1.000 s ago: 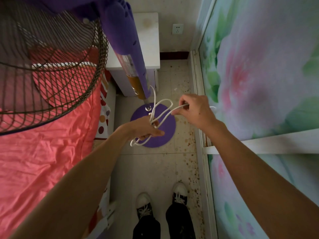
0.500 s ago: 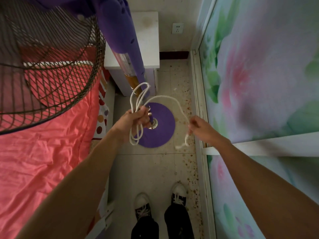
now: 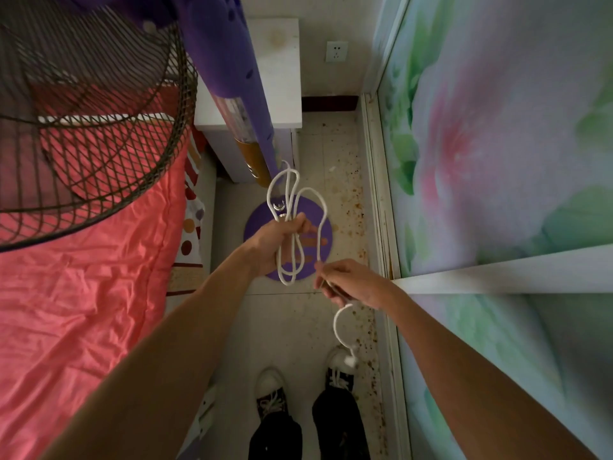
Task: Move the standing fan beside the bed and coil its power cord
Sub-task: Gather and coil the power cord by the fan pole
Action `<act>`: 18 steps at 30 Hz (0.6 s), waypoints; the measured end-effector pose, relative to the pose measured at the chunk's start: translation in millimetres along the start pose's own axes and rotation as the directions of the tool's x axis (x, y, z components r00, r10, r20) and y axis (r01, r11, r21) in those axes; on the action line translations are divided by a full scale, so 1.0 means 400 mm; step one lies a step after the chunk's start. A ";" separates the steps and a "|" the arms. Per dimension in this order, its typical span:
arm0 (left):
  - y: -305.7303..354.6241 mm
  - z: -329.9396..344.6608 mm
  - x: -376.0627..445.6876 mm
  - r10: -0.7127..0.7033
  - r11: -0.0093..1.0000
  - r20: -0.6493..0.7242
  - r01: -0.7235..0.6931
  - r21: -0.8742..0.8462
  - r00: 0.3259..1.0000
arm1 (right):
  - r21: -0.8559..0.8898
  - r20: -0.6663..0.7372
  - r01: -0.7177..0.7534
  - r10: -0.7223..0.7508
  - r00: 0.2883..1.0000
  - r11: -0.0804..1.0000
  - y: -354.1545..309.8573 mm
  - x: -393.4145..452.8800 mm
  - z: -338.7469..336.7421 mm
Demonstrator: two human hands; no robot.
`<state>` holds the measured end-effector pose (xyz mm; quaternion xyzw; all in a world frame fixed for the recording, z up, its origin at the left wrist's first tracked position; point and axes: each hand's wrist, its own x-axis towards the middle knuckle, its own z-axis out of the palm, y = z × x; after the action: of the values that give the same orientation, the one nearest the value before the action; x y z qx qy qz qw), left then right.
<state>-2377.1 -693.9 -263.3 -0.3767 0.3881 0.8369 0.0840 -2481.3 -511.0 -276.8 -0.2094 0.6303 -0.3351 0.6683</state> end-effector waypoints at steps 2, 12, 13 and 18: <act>-0.006 -0.002 -0.001 -0.003 0.995 0.008 0.004 -0.103 1.000 | -0.143 0.027 -0.020 0.024 0.999 0.989 0.018 -0.009 -0.007; -0.002 -0.045 -0.015 0.062 0.996 -0.104 -0.055 0.066 0.993 | -0.639 -0.198 0.113 -0.305 0.932 0.761 0.055 -0.007 -0.064; -0.002 -0.052 -0.020 0.060 0.995 -0.128 -0.049 0.092 0.990 | -0.602 -0.232 0.114 -0.310 0.922 0.790 0.046 -0.006 -0.071; -0.015 -0.047 -0.027 0.107 0.989 -0.246 -0.078 0.123 0.963 | -0.133 -0.399 0.173 -0.212 0.892 0.976 -0.028 0.013 -0.073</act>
<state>-2356.4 -701.5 -267.2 -0.4560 0.4591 0.7623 0.0159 -2512.1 -518.2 -276.1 -0.2270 0.7478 -0.4061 0.4737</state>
